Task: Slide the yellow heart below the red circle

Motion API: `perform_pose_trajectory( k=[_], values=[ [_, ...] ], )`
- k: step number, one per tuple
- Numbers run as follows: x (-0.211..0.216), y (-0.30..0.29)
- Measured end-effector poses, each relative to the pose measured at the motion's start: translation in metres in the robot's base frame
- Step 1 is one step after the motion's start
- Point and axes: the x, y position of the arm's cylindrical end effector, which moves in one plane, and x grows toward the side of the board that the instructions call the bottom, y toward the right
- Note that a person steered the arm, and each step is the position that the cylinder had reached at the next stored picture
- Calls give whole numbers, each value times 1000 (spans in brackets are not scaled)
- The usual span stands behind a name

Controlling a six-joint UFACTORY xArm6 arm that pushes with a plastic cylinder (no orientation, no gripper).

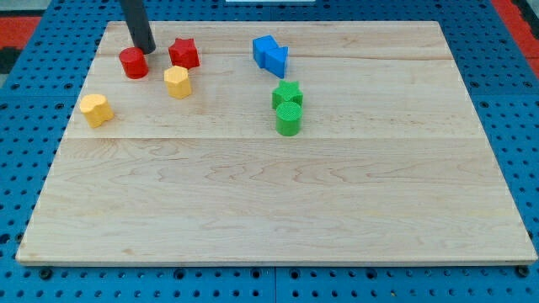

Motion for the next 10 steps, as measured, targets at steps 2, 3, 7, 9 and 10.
perform_pose_trajectory(
  k=[2,3,7,9,10],
  values=[
    [23,-57],
    [30,-21],
    [153,-68],
    [123,-25],
    [140,-39]
  ],
)
